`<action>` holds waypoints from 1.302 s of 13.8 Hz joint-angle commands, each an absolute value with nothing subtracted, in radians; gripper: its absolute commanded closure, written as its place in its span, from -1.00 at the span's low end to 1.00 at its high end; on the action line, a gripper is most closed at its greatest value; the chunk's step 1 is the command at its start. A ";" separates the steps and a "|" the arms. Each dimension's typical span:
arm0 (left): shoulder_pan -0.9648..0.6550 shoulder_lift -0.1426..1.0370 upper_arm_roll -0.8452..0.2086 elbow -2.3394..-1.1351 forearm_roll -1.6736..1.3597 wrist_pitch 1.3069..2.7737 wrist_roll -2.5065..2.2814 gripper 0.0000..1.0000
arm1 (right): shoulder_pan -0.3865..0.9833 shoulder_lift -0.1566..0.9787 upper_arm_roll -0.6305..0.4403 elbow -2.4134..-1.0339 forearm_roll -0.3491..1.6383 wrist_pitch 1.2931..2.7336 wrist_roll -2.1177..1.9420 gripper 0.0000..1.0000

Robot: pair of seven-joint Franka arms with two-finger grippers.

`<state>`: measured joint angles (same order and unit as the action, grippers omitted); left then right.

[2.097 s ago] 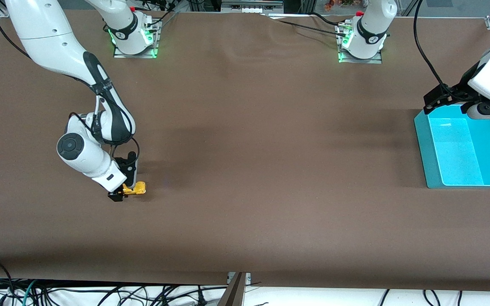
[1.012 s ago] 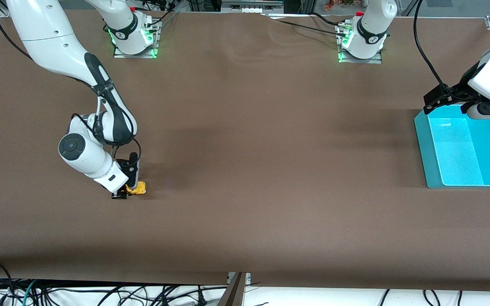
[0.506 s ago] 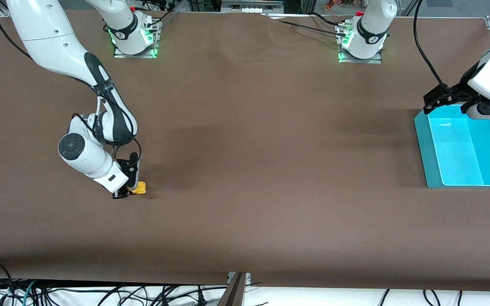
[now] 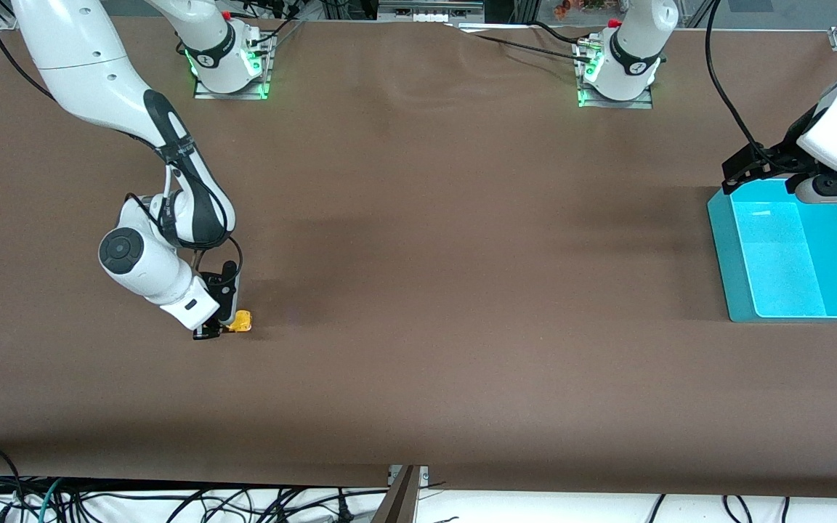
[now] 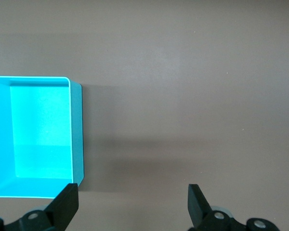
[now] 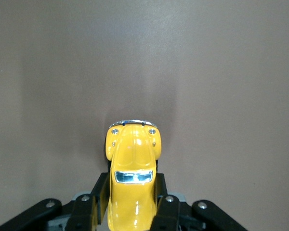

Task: Wind and store yellow beetle car
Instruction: 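Pull the held car backward along the table with the right gripper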

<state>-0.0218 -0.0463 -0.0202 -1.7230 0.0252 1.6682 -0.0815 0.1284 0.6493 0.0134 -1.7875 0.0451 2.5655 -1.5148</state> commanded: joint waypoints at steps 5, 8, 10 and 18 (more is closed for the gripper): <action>-0.012 -0.051 -0.028 -1.718 0.011 1.652 -0.058 -1.00 | 0.124 0.690 0.021 -1.778 0.097 2.566 -1.529 0.46; -0.012 -0.049 -0.028 -1.717 0.011 1.652 -0.060 -1.00 | 0.121 0.701 0.020 -1.779 0.095 2.566 -1.539 0.46; -0.012 -0.049 -0.028 -1.717 0.011 1.652 -0.060 -1.00 | 0.115 0.703 0.017 -1.779 0.094 2.566 -1.549 0.46; -0.011 -0.051 -0.026 -1.717 0.011 1.652 -0.058 -1.00 | 0.064 0.704 0.017 -1.779 0.094 2.566 -1.635 0.45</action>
<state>-0.0218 -0.0462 -0.0211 -1.7233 0.0252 1.6661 -0.0815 0.0853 0.6519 0.0125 -1.7849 0.0761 2.5579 -1.5905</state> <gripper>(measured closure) 0.000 0.581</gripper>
